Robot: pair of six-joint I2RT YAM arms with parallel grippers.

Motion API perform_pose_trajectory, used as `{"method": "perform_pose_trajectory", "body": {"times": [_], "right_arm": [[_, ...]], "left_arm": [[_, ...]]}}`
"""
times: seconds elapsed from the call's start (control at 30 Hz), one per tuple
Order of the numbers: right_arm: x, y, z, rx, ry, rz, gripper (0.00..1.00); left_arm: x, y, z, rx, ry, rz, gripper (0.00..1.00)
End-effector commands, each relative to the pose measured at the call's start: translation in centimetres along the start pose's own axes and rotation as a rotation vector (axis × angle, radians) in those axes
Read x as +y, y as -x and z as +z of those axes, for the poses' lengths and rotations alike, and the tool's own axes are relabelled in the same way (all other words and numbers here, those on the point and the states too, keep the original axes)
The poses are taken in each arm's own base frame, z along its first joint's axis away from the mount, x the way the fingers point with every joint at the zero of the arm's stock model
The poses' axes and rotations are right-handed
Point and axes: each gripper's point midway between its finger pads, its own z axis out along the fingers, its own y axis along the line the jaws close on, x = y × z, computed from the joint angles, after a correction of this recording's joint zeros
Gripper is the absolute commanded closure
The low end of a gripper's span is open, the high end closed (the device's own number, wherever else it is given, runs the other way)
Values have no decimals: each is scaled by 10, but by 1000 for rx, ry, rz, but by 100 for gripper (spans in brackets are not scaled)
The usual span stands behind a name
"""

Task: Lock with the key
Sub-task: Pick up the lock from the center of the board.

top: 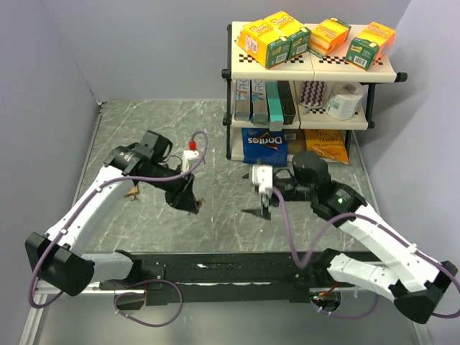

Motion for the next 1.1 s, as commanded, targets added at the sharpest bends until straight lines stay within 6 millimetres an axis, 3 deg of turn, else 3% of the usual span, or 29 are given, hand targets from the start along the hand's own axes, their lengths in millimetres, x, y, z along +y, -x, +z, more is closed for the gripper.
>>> {"method": "perform_pose_trajectory", "body": {"times": [0.0, 0.13, 0.2, 0.37, 0.63, 1.07], "right_arm": [[31, 36, 2, -137, 93, -359, 3], [59, 45, 12, -170, 183, -477, 11], [71, 49, 17, -190, 222, -523, 21], [89, 56, 30, -204, 298, -548, 38], [110, 55, 47, -203, 367, -591, 42], [110, 48, 71, -161, 395, -617, 48]], "left_arm": [[-61, 1, 3, -5, -274, 62, 99], [-75, 0, 8, 20, -333, 79, 99], [-81, -3, 10, 39, -349, 89, 99], [-87, -7, 18, 77, -371, 91, 99], [-93, -9, 25, 109, -398, 81, 99], [-96, -10, 30, 134, -402, 79, 99]]}}
